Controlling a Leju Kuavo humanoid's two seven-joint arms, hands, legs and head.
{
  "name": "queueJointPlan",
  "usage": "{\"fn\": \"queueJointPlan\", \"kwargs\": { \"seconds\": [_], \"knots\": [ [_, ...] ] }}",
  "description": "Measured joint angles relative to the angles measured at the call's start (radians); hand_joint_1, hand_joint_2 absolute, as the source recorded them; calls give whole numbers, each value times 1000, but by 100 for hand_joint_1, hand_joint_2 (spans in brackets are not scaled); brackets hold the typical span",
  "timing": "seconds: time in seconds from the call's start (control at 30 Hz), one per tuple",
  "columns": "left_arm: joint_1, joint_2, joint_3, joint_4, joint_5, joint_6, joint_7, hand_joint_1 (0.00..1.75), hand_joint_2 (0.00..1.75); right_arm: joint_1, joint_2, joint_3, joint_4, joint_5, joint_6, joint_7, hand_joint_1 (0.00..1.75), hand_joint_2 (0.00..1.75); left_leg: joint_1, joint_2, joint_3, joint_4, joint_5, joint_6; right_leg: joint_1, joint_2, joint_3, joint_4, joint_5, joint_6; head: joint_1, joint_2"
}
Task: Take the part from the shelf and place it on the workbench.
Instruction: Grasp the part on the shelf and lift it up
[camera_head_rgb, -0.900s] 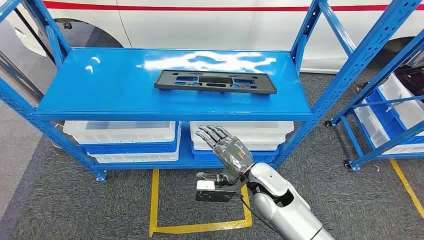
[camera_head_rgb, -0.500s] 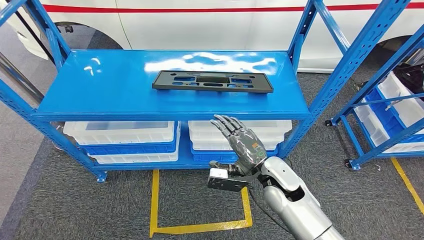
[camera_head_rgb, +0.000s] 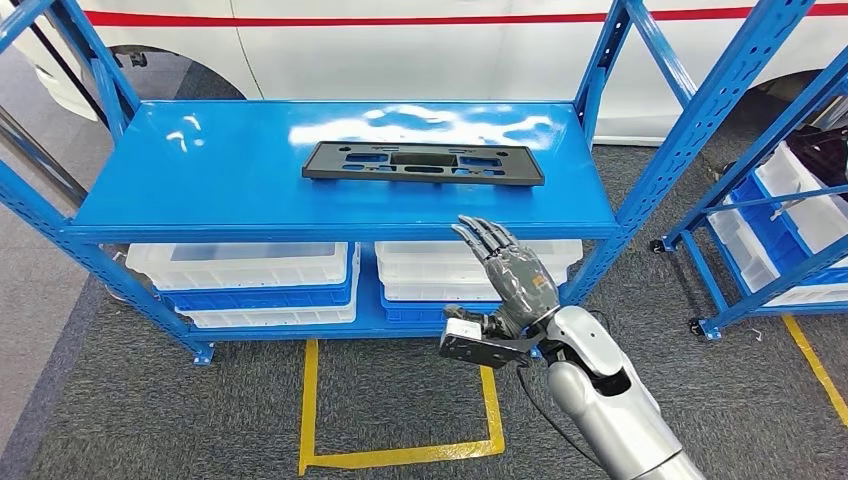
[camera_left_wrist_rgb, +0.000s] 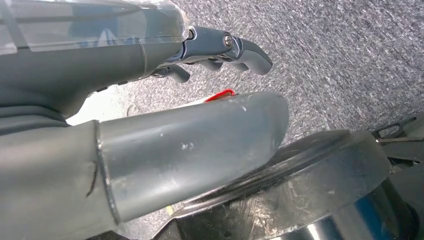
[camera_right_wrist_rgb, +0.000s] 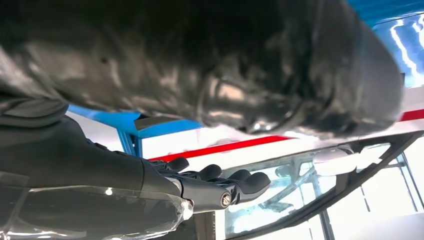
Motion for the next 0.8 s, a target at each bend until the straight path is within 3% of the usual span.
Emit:
{"fn": "queueJointPlan", "kwargs": {
  "seconds": [0.23, 0.33, 0.4, 0.47, 0.5, 0.53, 0.57, 0.63, 0.67, 0.7, 0.8],
  "knots": [
    [0, 0, 6, 0, -1, 0, -3, 0, 0, 3, -1, -1, 0, 0, -1, -1, 0, 0, -8, 0, -3, 7, -3, 5, -4, -1, 1, -5, 3, 9, 0, 0],
    [-3, 0, 17, 0, -10, -1, -13, 0, 0, 3, -2, -2, -2, 1, -1, -3, 0, 0, -4, 0, 4, -9, 2, 20, -6, -1, 2, 1, -5, 18, 0, 0],
    [-5, -1, 23, 0, -18, -3, -19, 0, 0, 5, -4, -5, -3, 2, 1, -4, 0, 0, 1, 1, 12, -22, 8, 29, -6, 3, -33, 76, -50, 16, 0, 0],
    [-7, -1, 27, 0, -23, -5, -21, 0, 0, 11, -7, -7, -3, 3, 3, -4, 0, 0, -3, 0, 13, -23, 8, 33, -3, 8, -105, 213, -110, 12, 0, 0],
    [-7, 0, 29, 0, -25, -6, -21, 0, 0, 16, -8, -8, -3, 3, 4, -4, 0, 0, -4, -1, 14, -22, 7, 33, -2, 9, -135, 265, -122, 11, 0, 0],
    [-7, 0, 31, 0, -27, -6, -22, 0, 0, 19, -10, -8, -3, 3, 4, -4, 0, 0, -5, -3, 14, -21, 5, 33, -1, 10, -149, 281, -114, 9, 0, 0],
    [-7, -1, 33, 0, -28, -6, -22, 0, 0, 22, -11, -8, -3, 3, 4, -4, 0, 0, -6, -5, 16, -19, 2, 31, 0, 11, -143, 257, -86, 6, 0, 0],
    [-7, -1, 35, 0, -30, -5, -22, 0, 0, 23, -13, -9, -3, 3, 6, -4, 0, 0, -6, -9, 22, -14, -5, 25, 3, 12, -89, 130, -12, -5, 0, 0],
    [-8, -1, 35, 0, -31, -5, -22, 0, 0, 23, -15, -10, -3, 3, 7, -4, 0, 0, -8, -10, 24, -11, -9, 21, 5, 13, -64, 72, 12, -10, 0, 0],
    [-8, -1, 36, 0, -31, -4, -22, 0, 0, 23, -16, -11, -3, 4, 8, -5, 0, 0, -9, -11, 25, -10, -11, 15, 9, 14, -48, 34, 23, -14, 0, 0],
    [-9, 0, 38, 0, -31, -3, -22, 0, 0, 24, -17, -12, -4, 4, 9, -6, 0, 0, -8, -11, 25, -12, -15, -2, 14, 15, -43, 16, 22, -25, 0, 0]
  ]
}}
